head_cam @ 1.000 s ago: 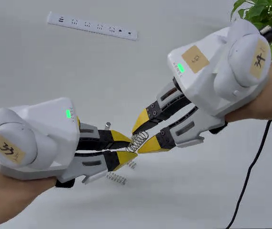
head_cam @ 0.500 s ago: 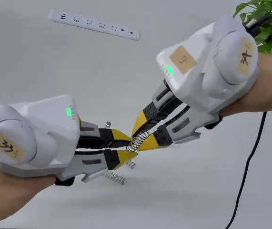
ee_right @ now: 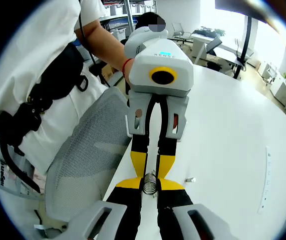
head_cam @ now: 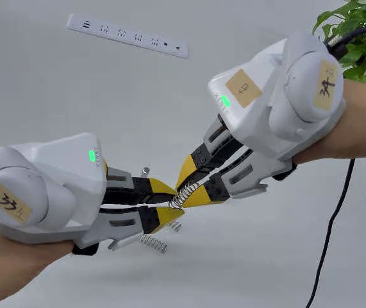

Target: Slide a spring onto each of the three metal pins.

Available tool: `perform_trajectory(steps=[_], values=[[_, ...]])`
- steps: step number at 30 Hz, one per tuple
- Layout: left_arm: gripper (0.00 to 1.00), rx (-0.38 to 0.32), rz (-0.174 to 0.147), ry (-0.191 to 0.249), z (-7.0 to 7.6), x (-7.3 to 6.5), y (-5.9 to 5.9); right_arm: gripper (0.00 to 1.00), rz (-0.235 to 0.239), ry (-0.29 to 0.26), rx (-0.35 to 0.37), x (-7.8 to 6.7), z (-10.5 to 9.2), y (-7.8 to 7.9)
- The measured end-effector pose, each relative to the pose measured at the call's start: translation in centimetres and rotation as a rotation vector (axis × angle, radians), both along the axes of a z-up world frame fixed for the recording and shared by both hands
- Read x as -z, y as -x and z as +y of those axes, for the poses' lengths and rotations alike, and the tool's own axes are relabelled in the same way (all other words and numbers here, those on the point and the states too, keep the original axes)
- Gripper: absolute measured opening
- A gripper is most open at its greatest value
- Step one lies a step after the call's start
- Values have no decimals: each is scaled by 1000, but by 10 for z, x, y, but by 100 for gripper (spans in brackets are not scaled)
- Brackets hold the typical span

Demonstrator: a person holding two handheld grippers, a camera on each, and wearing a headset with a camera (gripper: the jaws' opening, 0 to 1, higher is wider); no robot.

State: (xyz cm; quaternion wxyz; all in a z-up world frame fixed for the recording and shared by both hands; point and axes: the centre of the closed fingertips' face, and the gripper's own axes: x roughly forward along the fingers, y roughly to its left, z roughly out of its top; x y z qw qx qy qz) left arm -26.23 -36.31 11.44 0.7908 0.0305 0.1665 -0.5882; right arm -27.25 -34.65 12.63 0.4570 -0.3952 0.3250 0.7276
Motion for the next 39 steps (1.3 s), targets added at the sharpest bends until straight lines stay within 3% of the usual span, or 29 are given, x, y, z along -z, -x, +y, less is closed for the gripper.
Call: perform_trajectory(steps=[17,22,30,39], values=[[8,-11,14,11,3,4,1,7,9,8,6,3,4,2],[15,-30,20,13,7,5,-1,7,9,10,10,3,4,0],[19,-87,24,0,29,11,-7,7,-1,4,40,2,5,-6],[28,-169,26,-25,57,20,-16,7,-46,4,105,5,10,-27]])
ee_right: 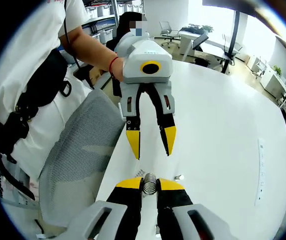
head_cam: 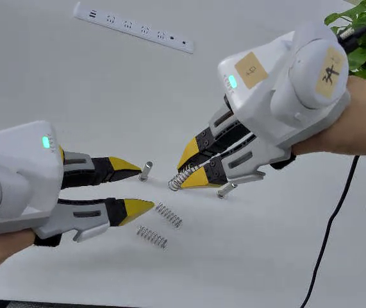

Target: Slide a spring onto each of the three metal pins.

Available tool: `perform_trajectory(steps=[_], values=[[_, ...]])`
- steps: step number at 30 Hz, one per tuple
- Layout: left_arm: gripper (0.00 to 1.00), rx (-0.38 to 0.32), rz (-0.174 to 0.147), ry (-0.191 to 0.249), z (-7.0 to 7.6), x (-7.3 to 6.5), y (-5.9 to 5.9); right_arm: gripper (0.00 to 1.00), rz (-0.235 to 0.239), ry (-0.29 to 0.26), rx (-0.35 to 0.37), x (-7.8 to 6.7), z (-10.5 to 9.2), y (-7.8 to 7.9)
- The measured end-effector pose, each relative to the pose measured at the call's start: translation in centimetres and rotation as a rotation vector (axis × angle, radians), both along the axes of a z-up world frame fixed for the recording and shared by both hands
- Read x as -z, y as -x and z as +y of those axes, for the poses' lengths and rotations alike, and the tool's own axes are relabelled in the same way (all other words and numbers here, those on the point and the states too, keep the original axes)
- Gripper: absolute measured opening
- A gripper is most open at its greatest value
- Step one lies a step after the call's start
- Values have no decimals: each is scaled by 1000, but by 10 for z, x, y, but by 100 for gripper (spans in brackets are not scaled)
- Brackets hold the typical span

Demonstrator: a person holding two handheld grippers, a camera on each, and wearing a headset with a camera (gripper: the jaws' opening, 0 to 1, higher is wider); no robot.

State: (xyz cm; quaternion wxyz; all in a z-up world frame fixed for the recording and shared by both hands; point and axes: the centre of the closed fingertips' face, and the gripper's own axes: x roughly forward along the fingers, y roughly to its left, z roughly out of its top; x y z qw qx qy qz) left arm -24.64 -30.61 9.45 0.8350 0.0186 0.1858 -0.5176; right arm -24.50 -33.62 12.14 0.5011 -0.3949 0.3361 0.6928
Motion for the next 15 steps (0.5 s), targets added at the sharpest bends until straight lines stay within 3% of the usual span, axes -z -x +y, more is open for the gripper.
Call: perform_trajectory(steps=[7,15], values=[[35,-28,-14,-43,13,9,-4,7,-27,15,40,5,6,-14],[45,-53,-19,-52,25,15,-7,7,-50,52,84,16,10,-34]])
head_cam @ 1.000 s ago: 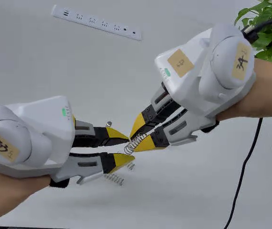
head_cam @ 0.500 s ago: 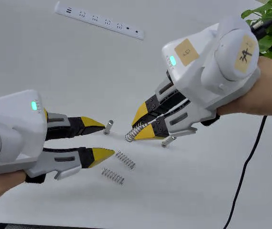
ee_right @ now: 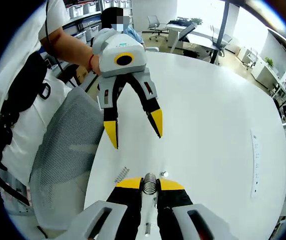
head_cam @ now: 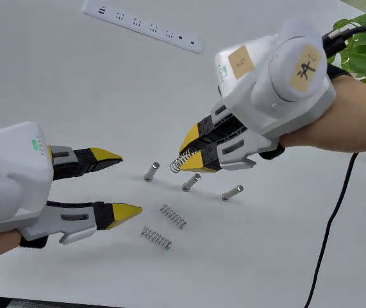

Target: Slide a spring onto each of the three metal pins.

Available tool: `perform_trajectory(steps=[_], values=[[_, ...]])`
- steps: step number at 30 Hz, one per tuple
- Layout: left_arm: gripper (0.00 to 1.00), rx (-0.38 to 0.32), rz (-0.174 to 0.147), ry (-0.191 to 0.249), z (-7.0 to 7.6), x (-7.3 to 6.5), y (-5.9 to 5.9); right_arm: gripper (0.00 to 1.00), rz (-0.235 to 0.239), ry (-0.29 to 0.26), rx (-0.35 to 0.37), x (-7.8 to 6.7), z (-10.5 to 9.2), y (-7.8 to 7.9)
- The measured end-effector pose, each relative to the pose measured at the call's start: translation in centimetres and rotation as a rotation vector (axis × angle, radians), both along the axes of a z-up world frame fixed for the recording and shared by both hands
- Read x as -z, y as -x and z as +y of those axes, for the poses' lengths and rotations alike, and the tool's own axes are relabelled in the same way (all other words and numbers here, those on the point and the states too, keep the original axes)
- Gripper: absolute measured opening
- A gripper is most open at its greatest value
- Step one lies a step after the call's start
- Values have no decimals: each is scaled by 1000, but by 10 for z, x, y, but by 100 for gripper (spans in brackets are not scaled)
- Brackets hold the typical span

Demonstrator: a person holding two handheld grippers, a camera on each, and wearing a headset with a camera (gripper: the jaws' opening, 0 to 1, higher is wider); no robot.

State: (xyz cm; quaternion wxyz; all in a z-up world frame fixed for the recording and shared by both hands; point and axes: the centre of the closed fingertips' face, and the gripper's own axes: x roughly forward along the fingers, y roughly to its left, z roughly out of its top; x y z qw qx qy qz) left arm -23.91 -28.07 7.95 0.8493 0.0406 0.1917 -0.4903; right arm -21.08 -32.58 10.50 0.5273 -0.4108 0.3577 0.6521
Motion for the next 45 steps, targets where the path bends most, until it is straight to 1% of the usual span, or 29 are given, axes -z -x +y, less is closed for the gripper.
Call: perform_trajectory(steps=[2,7,10,12,14,16,18,20,21,22,24,27,30,35,45], values=[[48,-2,3,0,2,1,-1,7,-2,8,10,3,0,-4],[60,-2,3,-13,6,5,-3,7,-5,28,36,15,1,-14],[68,3,8,0,6,6,-3,7,4,31,55,21,3,-18],[74,4,13,2,7,8,-2,7,-1,39,60,27,4,-21],[79,7,15,21,6,8,-2,7,5,42,67,31,5,-22],[85,9,3,31,6,8,-1,7,7,43,74,33,6,-22],[89,18,13,38,5,9,1,7,8,47,71,35,8,-21],[92,27,4,46,3,10,3,7,13,48,72,36,9,-19],[94,32,8,49,2,10,4,7,13,50,71,37,10,-19],[95,35,14,52,1,11,5,7,12,51,71,38,10,-19],[95,41,10,55,0,12,7,7,17,51,75,41,10,-22],[96,46,22,61,-2,14,9,7,20,56,74,43,10,-22],[97,53,21,64,-4,14,11,7,21,63,73,49,8,-24],[98,48,25,69,-4,16,10,7,27,63,78,52,9,-27],[98,47,28,76,-5,16,9,7,36,68,80,57,9,-25]])
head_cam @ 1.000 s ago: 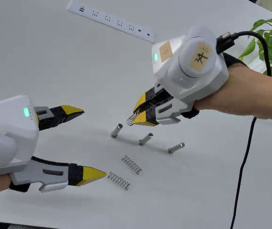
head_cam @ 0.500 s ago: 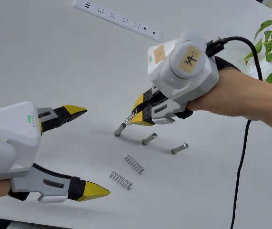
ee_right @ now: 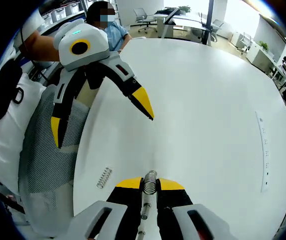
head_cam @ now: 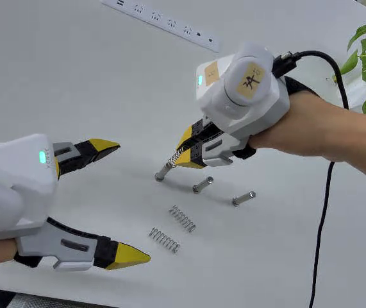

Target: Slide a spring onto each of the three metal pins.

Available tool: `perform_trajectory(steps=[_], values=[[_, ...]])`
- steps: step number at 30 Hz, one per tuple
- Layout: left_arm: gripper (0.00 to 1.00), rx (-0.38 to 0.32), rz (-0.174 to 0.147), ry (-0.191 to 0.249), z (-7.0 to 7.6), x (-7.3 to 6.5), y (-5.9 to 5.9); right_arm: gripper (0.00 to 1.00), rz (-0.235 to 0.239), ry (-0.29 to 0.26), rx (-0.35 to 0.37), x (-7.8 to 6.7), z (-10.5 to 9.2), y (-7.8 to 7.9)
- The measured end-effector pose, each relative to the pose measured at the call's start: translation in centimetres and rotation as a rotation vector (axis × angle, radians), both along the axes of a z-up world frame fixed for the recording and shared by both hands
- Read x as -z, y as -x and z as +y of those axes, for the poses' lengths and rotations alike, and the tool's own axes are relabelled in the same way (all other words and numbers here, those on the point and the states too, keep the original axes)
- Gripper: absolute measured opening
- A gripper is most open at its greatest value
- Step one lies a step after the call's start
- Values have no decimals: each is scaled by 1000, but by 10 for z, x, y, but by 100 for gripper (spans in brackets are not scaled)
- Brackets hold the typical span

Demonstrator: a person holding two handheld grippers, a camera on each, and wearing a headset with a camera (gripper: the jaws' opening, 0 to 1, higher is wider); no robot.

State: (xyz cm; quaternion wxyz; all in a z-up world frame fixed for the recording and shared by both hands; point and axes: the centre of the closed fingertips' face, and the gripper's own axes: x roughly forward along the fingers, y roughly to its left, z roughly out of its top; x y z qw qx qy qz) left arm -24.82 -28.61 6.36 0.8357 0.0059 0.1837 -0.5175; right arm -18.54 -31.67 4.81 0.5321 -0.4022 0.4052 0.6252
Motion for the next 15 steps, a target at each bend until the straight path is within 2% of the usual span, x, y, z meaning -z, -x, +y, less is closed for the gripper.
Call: perform_trajectory(steps=[15], values=[[98,0,8,10,-2,1,1,7,6,4,-4,9,2,-1]])
